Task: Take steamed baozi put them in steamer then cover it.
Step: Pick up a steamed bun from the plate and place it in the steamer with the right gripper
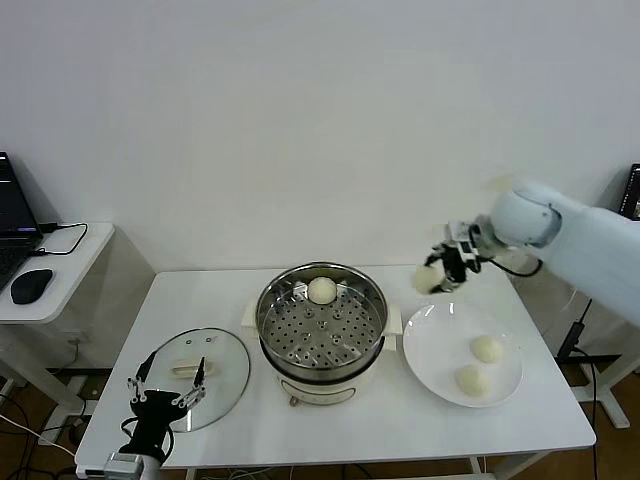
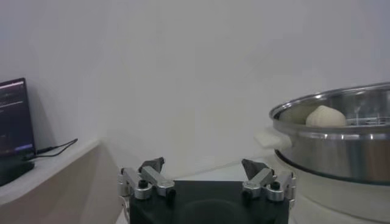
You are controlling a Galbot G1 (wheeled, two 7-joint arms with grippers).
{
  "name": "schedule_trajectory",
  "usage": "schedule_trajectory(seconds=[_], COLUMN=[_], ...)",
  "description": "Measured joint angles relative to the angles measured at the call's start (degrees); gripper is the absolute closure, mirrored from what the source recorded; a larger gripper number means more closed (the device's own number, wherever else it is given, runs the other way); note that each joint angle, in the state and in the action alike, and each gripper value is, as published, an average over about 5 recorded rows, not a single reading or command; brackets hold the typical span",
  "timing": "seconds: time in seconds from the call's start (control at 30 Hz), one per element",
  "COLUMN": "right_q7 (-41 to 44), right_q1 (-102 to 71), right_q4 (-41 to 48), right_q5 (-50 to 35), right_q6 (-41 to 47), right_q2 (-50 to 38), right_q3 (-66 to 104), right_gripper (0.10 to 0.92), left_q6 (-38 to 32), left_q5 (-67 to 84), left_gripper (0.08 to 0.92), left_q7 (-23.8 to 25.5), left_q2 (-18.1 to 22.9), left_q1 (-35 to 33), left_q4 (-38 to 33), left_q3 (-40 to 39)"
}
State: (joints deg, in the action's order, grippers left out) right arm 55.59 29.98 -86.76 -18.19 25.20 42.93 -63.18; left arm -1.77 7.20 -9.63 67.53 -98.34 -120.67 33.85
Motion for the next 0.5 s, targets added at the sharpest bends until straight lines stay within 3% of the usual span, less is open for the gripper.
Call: schedule_trajectory(seconds=[0.5], right_q7=[-6.46], right_q1=[-0.25], right_q4=[5.65], right_q5=[-8.78], right_q6=[9.47], right_q2=[20.71], right_q3=[-5.00], right_gripper=[0.440], left_q6=[0.04], left_q5=[0.69], left_gripper=[0.177], left_q7=[-0.05], left_q2=[0.44], left_q1=[0.18], left_q4=[-1.02], left_q3=[1.57])
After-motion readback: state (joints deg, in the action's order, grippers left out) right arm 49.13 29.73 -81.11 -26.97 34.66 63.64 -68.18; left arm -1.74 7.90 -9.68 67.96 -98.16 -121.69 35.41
